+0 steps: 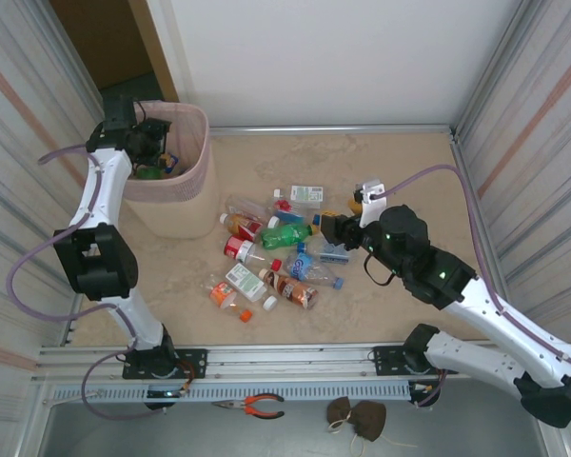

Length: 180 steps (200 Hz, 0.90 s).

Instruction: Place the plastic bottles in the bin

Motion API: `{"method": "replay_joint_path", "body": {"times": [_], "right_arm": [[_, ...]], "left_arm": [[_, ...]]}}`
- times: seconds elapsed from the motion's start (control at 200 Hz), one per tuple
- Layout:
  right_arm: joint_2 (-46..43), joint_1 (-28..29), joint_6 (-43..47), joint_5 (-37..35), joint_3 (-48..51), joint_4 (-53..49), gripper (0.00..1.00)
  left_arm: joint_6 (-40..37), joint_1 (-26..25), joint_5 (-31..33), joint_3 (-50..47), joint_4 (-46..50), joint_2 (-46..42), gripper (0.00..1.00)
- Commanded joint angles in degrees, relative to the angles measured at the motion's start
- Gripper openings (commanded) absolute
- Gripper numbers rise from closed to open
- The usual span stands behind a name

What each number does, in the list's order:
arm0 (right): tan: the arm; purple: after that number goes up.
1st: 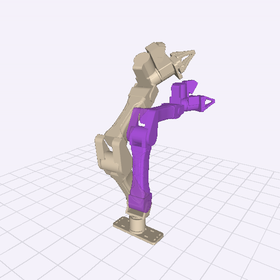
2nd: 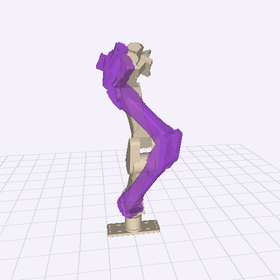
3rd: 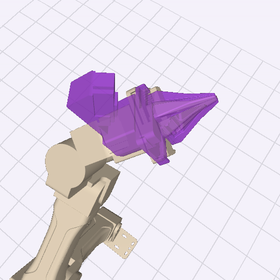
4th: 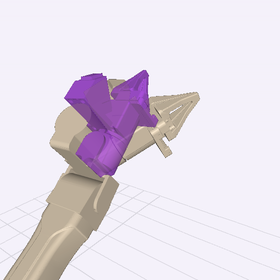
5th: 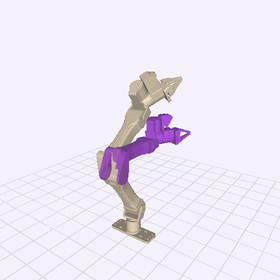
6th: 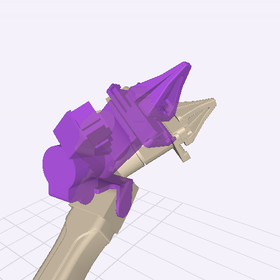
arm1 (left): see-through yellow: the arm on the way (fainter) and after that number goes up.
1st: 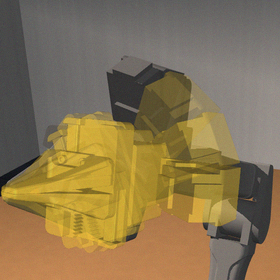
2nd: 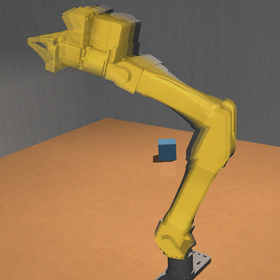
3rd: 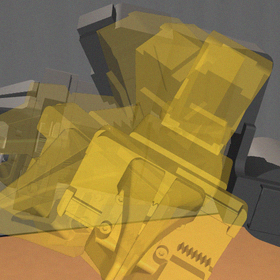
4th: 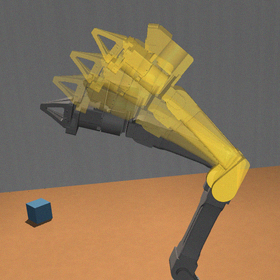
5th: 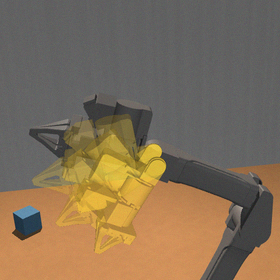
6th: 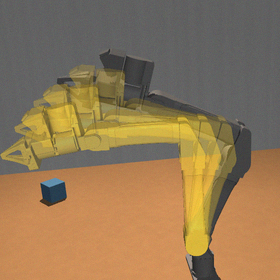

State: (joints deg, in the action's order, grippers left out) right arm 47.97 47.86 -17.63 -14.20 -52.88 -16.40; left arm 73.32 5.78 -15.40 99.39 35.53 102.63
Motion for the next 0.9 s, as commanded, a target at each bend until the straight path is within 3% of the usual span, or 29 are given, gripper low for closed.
{"method": "replay_joint_path", "body": {"times": [0.0,0.195,0.426,0.641,0.797,0.897], "right_arm": [[-0.7,-0.5,-1.9,-2.6,0.6,-1.8,0.70],[1.0,-0.9,-5.1,-4.6,0.0,-4.3,0.71],[4.2,-3.7,-12.4,-3.7,-0.8,-7.3,0.73],[8.1,-5.7,-5.8,2.8,-1.3,-8.4,0.74],[11.5,-5.5,3.3,11.7,-1.4,-9.1,0.73],[13.1,-3.9,5.8,12.7,-1.9,-10.8,0.71]], "left_arm": [[2.8,0.6,-0.3,0.9,0.9,-0.1,0.68],[0.8,0.5,-1.3,0.9,-0.8,-2.3,0.69],[-7.9,0.6,-4.4,-1.5,-8.1,-7.8,0.70],[-17.3,0.7,-7.8,-6.1,-12.4,-15.3,0.70],[-23.3,0.8,-8.2,-14.4,-16.3,-22.8,0.70],[-26.9,0.9,-8.4,-19.6,-17.7,-27.3,0.70]]}}
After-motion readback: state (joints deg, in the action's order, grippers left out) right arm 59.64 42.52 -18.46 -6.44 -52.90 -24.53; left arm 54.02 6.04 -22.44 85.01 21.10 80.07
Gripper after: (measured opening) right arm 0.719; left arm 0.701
